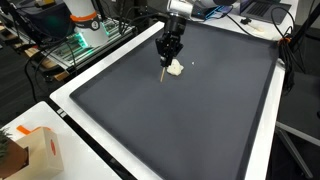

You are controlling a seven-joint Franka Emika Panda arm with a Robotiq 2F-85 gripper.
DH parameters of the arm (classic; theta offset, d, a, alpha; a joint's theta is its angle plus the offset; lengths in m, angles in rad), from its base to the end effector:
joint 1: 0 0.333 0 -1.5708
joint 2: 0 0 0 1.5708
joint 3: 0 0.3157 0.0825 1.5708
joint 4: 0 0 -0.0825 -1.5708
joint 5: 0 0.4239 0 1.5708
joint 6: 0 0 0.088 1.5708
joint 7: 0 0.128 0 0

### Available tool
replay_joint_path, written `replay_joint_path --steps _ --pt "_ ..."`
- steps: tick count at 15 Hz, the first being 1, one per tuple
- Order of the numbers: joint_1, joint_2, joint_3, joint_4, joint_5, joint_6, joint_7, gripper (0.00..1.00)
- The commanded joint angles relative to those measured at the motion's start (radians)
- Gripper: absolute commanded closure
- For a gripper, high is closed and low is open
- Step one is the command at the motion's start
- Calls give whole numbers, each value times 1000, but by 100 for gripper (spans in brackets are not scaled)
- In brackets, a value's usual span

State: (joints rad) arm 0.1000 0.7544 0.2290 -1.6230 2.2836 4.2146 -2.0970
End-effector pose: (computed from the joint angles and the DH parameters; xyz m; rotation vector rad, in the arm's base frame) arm 0.5526 0.0525 0.1900 2.5582 -0.2917 0.1854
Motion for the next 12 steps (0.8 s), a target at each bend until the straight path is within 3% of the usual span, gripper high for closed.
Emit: replay_joint_path --steps 1,12 --pt "-34 -4 43 -4 -14 22 -47 97" --pt "-132 -107 148 -32 82 -16 -319 97"
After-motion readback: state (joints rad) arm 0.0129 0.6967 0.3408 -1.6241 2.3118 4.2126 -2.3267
